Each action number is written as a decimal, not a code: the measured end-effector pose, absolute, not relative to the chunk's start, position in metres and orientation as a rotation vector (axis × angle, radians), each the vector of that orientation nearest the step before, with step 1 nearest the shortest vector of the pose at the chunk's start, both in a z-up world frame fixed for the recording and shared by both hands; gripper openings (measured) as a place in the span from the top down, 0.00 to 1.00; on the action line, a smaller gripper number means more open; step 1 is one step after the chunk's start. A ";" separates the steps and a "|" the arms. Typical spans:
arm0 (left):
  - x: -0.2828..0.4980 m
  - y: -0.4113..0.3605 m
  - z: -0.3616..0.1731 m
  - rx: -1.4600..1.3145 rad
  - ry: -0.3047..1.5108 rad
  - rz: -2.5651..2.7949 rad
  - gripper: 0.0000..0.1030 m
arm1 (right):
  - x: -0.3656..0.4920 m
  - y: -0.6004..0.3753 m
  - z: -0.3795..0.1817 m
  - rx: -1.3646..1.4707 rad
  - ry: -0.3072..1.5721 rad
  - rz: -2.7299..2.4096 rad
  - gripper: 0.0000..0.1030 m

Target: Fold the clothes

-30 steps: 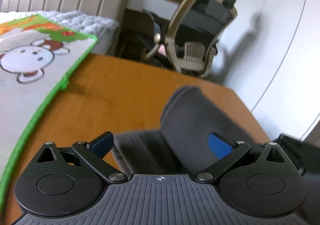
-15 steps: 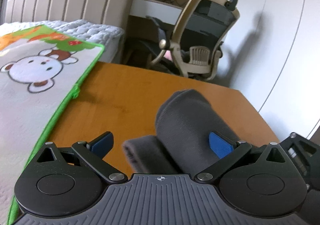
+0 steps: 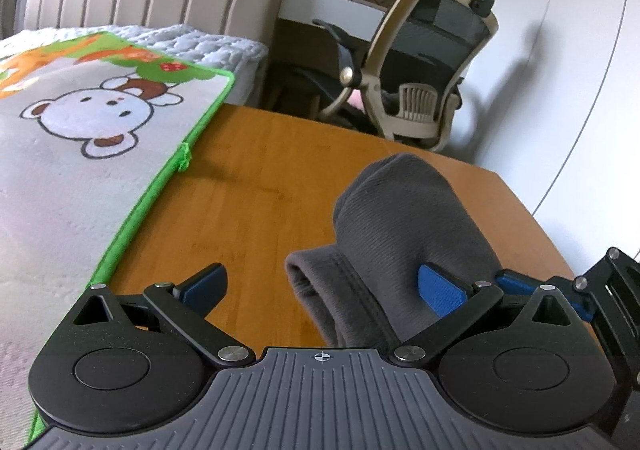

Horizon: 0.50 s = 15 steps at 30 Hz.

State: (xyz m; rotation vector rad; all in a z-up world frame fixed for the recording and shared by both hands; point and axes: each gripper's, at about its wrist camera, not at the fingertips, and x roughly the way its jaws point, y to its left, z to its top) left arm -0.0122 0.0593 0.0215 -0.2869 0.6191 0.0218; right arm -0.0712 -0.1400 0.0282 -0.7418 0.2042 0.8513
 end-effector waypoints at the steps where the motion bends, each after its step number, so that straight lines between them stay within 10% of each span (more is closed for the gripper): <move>1: -0.013 0.059 0.022 -0.288 0.620 0.023 0.00 | -0.072 -0.139 0.029 -0.747 0.202 0.852 0.19; 15: -0.013 0.049 0.036 -0.295 0.590 -0.012 0.00 | -0.079 -0.133 0.027 -0.768 0.195 0.856 0.14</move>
